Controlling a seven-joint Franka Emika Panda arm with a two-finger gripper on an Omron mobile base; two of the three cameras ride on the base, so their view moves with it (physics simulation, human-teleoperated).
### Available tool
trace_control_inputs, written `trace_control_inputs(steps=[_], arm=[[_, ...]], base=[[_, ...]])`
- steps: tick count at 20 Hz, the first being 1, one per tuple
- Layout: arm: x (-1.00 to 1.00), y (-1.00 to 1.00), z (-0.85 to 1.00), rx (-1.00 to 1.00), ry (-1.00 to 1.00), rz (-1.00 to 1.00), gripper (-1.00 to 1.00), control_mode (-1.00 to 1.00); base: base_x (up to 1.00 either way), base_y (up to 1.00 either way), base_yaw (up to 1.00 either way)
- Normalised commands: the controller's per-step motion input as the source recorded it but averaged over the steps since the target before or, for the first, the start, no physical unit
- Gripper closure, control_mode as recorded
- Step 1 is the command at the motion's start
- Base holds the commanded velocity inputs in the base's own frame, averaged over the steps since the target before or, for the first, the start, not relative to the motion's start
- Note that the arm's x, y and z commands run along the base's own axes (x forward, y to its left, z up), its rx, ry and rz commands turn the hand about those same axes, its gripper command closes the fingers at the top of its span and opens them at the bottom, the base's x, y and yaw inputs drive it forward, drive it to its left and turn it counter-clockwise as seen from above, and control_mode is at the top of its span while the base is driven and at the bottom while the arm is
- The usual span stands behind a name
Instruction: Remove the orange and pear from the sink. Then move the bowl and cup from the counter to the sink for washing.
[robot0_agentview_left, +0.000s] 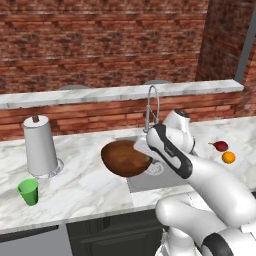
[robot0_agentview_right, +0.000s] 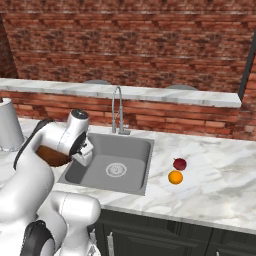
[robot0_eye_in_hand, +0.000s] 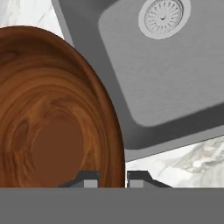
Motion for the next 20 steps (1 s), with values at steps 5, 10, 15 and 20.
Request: trace_control_inputs(steps=[5,10,15,20], arm=[[0.0,-0.23,0.04,0.0,0.15,-0.08,1.0,-1.0],[0.0,-0.24,0.02,0.0,0.1,-0.05,1.0,-1.0],[0.0,-0.24,0.0,0.0,0.07,-0.02,1.0,-1.0],[0.0,-0.16,0.0,0.0,0.03,0.0,1.0,-1.0]], base=[[0.0,0.0,0.0],[0.0,0.0,0.0],[0.0,0.0,0.0],[0.0,0.0,0.0]])
